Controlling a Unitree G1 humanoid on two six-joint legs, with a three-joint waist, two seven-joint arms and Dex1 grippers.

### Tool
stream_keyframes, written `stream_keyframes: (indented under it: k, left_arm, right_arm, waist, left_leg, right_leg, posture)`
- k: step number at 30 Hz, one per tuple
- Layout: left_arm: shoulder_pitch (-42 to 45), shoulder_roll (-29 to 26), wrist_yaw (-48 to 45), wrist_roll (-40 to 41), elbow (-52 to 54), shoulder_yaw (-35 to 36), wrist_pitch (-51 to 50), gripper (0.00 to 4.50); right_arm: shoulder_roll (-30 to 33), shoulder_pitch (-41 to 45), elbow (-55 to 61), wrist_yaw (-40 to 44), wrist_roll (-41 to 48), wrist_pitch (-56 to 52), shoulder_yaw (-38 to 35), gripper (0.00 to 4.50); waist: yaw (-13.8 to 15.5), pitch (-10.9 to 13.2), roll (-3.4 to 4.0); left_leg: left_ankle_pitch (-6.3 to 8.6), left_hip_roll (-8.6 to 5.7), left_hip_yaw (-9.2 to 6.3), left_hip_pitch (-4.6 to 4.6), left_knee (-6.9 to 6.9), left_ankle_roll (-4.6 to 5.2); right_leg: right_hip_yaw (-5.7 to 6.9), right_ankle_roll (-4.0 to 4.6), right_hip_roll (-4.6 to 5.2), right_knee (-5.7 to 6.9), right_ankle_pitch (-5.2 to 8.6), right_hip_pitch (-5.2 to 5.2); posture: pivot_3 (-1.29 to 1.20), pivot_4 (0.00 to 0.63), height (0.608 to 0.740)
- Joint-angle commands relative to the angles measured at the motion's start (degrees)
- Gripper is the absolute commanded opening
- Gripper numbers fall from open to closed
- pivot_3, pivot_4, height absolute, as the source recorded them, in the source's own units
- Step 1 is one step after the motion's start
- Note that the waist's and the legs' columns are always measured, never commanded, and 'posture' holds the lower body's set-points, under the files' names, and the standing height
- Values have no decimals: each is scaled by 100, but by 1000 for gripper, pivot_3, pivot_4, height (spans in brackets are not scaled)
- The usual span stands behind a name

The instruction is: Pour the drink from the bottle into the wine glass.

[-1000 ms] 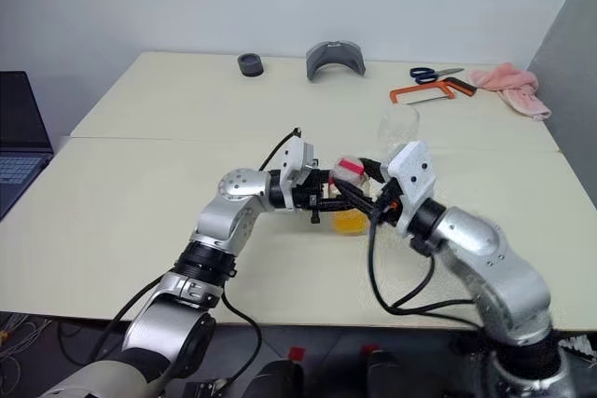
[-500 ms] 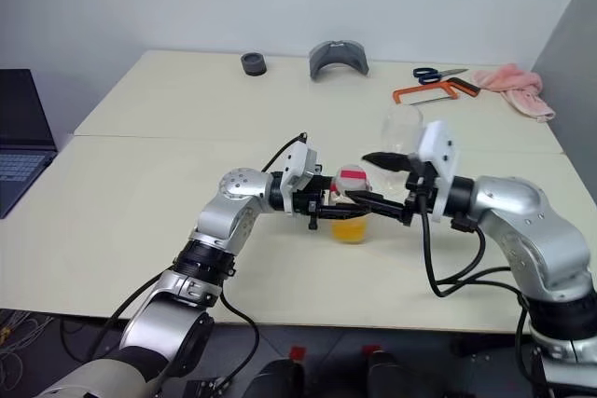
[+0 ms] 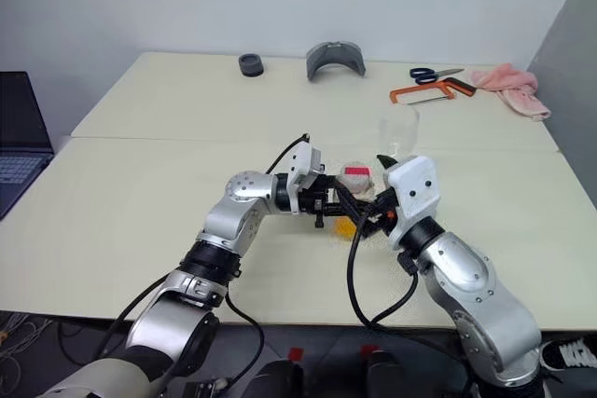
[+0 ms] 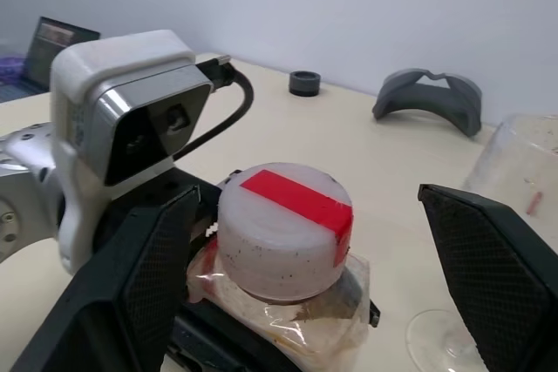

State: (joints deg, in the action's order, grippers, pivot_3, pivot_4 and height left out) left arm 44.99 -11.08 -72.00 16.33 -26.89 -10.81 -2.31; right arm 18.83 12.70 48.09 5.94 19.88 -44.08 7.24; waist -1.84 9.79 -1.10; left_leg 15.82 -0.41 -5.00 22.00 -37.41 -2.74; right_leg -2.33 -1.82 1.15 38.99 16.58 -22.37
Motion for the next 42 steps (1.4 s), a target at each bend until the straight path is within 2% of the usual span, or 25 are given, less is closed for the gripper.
stream_keyframes:
  k: [1, 3, 6, 11, 12, 16, 19, 23, 25, 28, 31, 32, 36, 40, 42]
  left_arm:
    - [179, 41, 2, 35, 117, 81, 140, 1714]
    - [178, 43, 9, 36, 114, 79, 150, 1714]
    - [173, 35, 16, 34, 113, 83, 157, 1713]
    - [136, 14, 20, 28, 142, 80, 140, 1713]
    - [132, 10, 10, 32, 149, 77, 133, 1713]
    - [140, -4, -86, 61, 166, 51, 74, 1713]
    - [162, -43, -257, 80, 186, 11, 13, 1711]
    - [217, -161, -551, 74, 177, -34, -15, 1709]
    - [244, -176, -578, 68, 149, -7, -9, 1707]
    - [224, -175, -531, 68, 187, 35, -21, 1694]
    - [159, -179, -473, 78, 280, 48, -75, 1690]
    - [129, -182, -457, 79, 317, 46, -93, 1690]
    - [51, -167, -349, 76, 394, 42, -130, 1689]
    - [69, -97, -149, 44, 328, 75, -39, 1689]
    - [103, -51, -28, 3, 250, 96, 46, 1689]
  right_arm:
    - [-151, 99, 50, -116, -226, 210, 45, 4276]
    - [-189, 85, -16, -87, -299, 248, 54, 4276]
    - [-235, 71, -84, -33, -356, 318, 62, 3685]
    - [-247, 16, -134, 224, -306, 503, 84, 2030]
    - [-240, -6, -149, 317, -267, 557, 89, 1854]
    - [-51, 61, -379, 1019, -47, 966, 68, 1856]
    - [596, 374, -801, 2253, 278, 1369, -86, 1856]
    - [2030, 1453, -1989, 4724, 903, 1484, -162, 1856]
    - [2208, 1937, -2411, 5144, 1348, 1027, -186, 1856]
    - [2251, 2063, -2544, 5270, 1583, 750, -220, 1856]
    - [2180, 1941, -2465, 4958, 1527, 750, -441, 1856]
    - [2160, 1884, -2419, 4852, 1553, 725, -553, 2592]
    - [2094, 1499, -1923, 4212, 1652, 600, -1131, 3838]
    - [1751, 768, -857, 3082, 1731, 277, -1449, 3906]
    - [1375, 464, -424, 2297, 1270, 324, -1210, 3906]
  waist:
    - [-1, 0, 0]
    - [-1, 0, 0]
    - [-3, 0, 0]
    - [-4, 0, 0]
    - [-3, 0, 0]
    - [-4, 0, 0]
    - [-9, 1, 0]
    - [-12, 9, 7]
    - [-12, 11, 7]
    - [-4, 11, 7]
    - [-1, 12, 6]
    - [0, 12, 5]
    - [15, 12, 6]
    - [19, 12, 6]
    - [16, 12, 6]
  left_leg:
    - [0, 0, 1, 0, 0, 0]
    - [0, -1, 1, 0, 0, 1]
    - [1, -2, 1, -1, 0, 2]
    - [1, -2, 2, 0, 0, 2]
    - [1, -2, 2, 0, 0, 2]
    - [1, -3, 4, -1, 0, 3]
    - [2, -5, 12, -1, -1, 3]
    - [3, -6, 28, -3, -4, 5]
    - [4, -2, 27, -3, -9, 7]
    - [5, 3, 22, 0, -9, 9]
    - [5, 3, 20, 9, -11, 9]
    - [5, 3, 19, 11, -14, 9]
    - [6, 8, 4, 31, -38, 10]
    - [6, 7, -19, 45, -46, 10]
    - [6, 7, -37, 49, -46, 9]
  right_leg:
    - [0, 0, 0, 0, 0, 0]
    - [0, 0, 0, 0, 0, 0]
    - [0, 0, -1, 0, 0, 0]
    - [1, 0, -2, 0, 0, 0]
    - [1, 0, -2, 0, 0, 0]
    - [1, 0, -2, 0, 0, 0]
    - [1, 0, -2, -1, 0, 1]
    - [2, 0, -5, -2, 0, 5]
    - [7, 0, -9, -2, 0, 6]
    - [10, 4, -10, -2, 0, 6]
    - [9, 4, -1, -1, 0, 1]
    - [9, 4, 3, -1, 0, 1]
    - [16, 2, 10, 1, 0, 0]
    - [22, 1, 13, 1, -1, -4]
    - [20, 1, 13, 1, -1, -4]
  posture:
    - [0, 150, 740]
    - [0, 150, 740]
    - [0, 150, 740]
    - [0, 150, 740]
    - [0, 150, 740]
    - [0, 150, 740]
    - [0, 150, 740]
    - [0, 150, 740]
    - [0, 150, 740]
    - [0, 150, 740]
    - [0, 150, 740]
    - [0, 150, 740]
    - [0, 150, 740]
    - [0, 150, 740]
    - [0, 150, 740]
